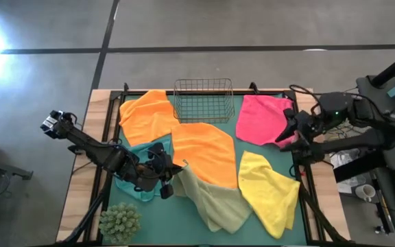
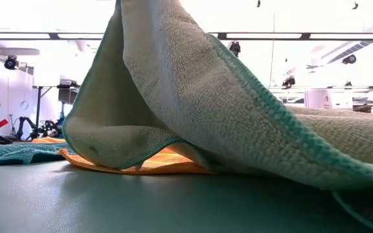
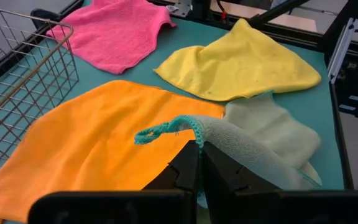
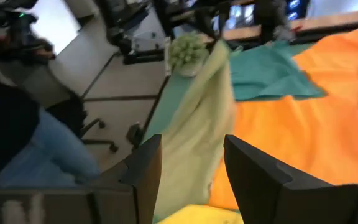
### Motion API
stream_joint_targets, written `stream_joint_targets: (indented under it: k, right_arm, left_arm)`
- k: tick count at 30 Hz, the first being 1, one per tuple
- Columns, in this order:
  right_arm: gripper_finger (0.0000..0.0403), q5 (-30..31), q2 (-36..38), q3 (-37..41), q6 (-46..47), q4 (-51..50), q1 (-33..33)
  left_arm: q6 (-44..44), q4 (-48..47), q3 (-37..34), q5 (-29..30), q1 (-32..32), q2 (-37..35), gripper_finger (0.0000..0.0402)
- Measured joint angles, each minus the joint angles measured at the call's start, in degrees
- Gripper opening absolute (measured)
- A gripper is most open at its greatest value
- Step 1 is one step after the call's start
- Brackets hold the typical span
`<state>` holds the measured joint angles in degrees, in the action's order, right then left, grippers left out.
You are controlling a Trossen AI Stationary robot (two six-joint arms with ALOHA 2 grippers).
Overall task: Fold microfiber towels
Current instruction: Fold the light green microfiber cloth
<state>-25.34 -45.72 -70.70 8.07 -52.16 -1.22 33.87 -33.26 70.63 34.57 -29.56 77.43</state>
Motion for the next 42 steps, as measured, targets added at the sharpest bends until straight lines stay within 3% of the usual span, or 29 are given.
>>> stream_joint_targets:
  k: [13, 21, 28, 34, 42]
  right_arm:
    - [0.0141, 12.65, -4.75, 4.2, 14.02, -0.92, 19.02]
    - [0.0144, 22.05, -9.7, 7.16, 23.25, 5.27, 29.29]
    - [0.0145, 27.3, -16.08, 7.91, 31.27, 10.82, 36.3]
    - [0.0143, 33.72, -23.73, 6.15, 32.81, 15.15, 41.17]
    - [0.0141, 34.62, -35.46, 2.51, 32.71, 25.52, 42.25]
  left_arm:
    - [-0.12, -0.02, 0.0, -0.01, 0.0, 0.0, 0.0]
    - [-0.36, -0.26, 0.0, -0.01, -0.02, 0.0, 0.0]
    - [-1.99, -0.24, 0.0, -0.01, -0.02, 0.0, 0.0]
    - [-3.11, -0.24, 0.0, -0.03, -0.02, 0.07, 0.0]
    - [-3.31, -0.24, 0.0, -0.03, -0.02, 0.09, 0.0]
